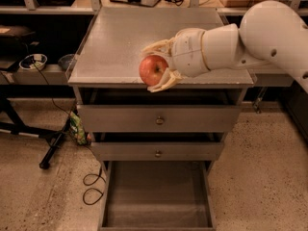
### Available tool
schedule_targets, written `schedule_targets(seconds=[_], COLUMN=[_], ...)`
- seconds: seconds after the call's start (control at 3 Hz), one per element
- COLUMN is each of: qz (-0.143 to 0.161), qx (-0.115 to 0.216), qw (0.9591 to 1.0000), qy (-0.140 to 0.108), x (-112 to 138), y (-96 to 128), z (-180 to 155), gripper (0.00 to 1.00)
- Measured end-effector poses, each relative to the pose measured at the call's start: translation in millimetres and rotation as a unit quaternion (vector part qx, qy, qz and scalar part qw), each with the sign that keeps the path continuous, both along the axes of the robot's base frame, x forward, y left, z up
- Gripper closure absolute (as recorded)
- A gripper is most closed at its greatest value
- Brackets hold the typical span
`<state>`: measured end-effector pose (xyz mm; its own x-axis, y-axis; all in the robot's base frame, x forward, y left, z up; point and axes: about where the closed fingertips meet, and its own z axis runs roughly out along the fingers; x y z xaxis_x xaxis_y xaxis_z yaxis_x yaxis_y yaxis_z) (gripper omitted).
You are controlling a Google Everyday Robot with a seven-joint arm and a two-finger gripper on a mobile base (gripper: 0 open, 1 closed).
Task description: Pick apple from bottom drawer and place on counter
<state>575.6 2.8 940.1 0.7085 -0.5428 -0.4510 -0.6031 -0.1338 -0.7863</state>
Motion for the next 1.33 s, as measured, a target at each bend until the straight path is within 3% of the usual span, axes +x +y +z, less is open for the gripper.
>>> schedule_targets(seconds=[0.33,0.67,1.33], qz=[0.0,0.0,0.019], qx=[0.0,0.021,0.069], qw=[1.0,0.9998,0.9967], qy=[0.0,-0.006,-0.037], x=[0.1,5.9,83.4], y=[0.0,3.3,17.3], z=[0.0,-3.6,-1.1], gripper=[1.0,1.0,1.0])
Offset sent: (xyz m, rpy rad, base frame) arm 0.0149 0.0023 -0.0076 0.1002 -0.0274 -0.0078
